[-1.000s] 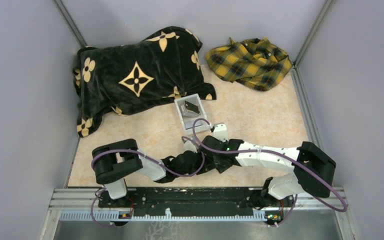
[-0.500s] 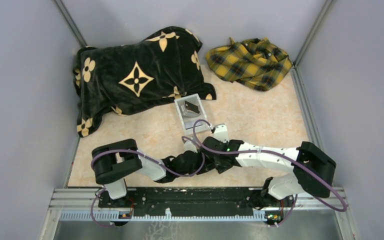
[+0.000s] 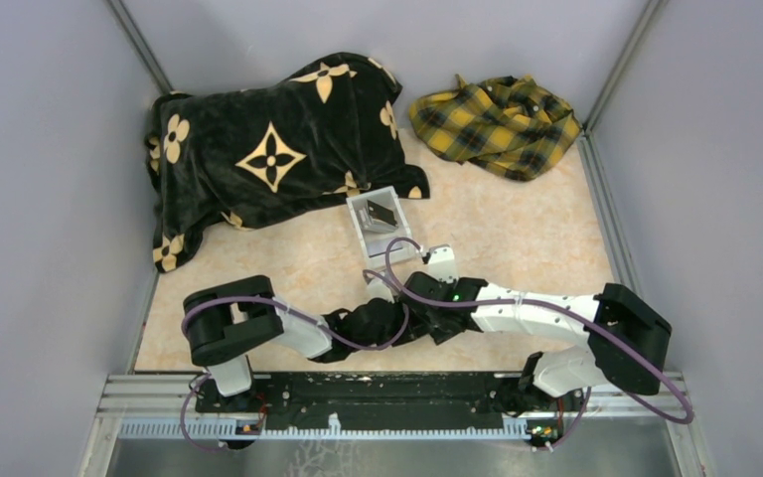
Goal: Put the credit cards into the card holder
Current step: Close the card holder at the center of the board.
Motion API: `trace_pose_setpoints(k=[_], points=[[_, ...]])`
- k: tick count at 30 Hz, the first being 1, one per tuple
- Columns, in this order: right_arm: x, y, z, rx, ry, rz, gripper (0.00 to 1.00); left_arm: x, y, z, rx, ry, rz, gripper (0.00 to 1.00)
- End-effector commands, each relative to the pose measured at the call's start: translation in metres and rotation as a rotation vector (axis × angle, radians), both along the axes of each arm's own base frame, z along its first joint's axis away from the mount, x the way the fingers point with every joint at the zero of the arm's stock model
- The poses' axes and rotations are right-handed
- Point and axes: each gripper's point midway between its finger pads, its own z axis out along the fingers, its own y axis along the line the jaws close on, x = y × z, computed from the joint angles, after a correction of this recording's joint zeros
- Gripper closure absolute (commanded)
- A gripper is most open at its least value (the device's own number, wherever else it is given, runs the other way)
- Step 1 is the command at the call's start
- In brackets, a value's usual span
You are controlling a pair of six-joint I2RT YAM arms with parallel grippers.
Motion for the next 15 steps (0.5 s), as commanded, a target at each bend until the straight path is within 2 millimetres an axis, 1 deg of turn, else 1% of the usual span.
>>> trace_pose_setpoints(k=[1, 7, 15], points=[[0.002, 0.000, 0.005, 0.007, -0.015, 0.008, 1.00, -0.011, 0.050, -0.068, 0.296, 0.049, -0.006, 0.62], [0.001, 0.006, 0.000, 0.012, 0.004, 0.024, 1.00, -0.011, 0.050, -0.068, 0.299, 0.046, -0.005, 0.62], [-0.001, 0.008, -0.006, 0.007, 0.027, 0.033, 1.00, -0.010, 0.051, -0.068, 0.300, 0.045, -0.006, 0.62]])
